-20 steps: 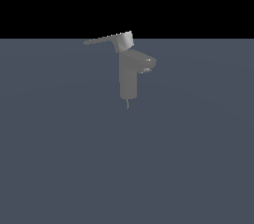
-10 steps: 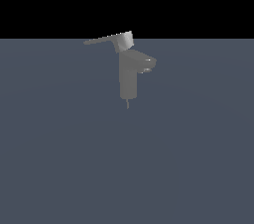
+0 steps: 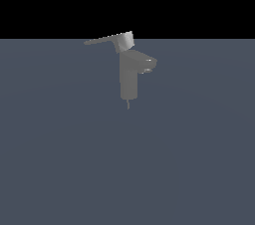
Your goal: Turn on the faucet by rotating a designated handle.
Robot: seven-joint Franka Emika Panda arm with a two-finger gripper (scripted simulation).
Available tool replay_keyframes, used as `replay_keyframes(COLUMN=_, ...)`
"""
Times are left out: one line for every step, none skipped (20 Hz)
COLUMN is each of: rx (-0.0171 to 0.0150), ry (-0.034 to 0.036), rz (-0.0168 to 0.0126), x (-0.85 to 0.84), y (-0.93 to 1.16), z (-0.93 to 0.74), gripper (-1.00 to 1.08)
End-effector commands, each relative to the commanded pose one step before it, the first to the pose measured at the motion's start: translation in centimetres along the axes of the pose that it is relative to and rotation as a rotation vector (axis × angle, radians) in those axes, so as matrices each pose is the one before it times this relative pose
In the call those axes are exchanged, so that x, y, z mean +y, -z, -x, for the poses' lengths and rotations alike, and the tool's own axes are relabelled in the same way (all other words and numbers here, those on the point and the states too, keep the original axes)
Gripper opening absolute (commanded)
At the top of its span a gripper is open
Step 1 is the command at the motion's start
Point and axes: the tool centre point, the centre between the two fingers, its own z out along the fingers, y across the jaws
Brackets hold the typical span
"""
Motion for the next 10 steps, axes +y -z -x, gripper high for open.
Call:
replay_keyframes(rx=-0.01055, ry=-0.06895, rz=0.00129, x=-1.201, y=-0.766, z=-1.557, gripper=-1.00)
replay_keyframes(rx=-0.00347, ry=-0.02716, rz=0.00154, x=-0.509, y=-0.333, z=-0.578, gripper=-1.00)
replay_keyframes(rx=-0.00314, ry=-0.02719, rz=0.00188, x=-0.525, y=-0.349, z=-0.561, gripper=-1.00)
replay_keyframes(rx=-0.00279, ry=-0.02721, rz=0.00221, x=-0.540, y=-0.364, z=-0.543, gripper=-1.00)
replay_keyframes(rx=-0.00243, ry=-0.02722, rz=0.00252, x=-0.554, y=-0.379, z=-0.524, gripper=-1.00)
replay_keyframes(rx=-0.00205, ry=-0.02720, rz=0.00281, x=-0.568, y=-0.394, z=-0.504, gripper=-1.00)
replay_keyframes(rx=-0.00165, ry=-0.02719, rz=0.00308, x=-0.581, y=-0.409, z=-0.483, gripper=-1.00)
replay_keyframes(rx=-0.00125, ry=-0.02716, rz=0.00332, x=-0.594, y=-0.424, z=-0.462, gripper=-1.00)
replay_keyframes(rx=-0.00083, ry=-0.02712, rz=0.00354, x=-0.605, y=-0.438, z=-0.439, gripper=-1.00)
replay_keyframes(rx=-0.00040, ry=-0.02707, rz=0.00375, x=-0.616, y=-0.452, z=-0.416, gripper=-1.00)
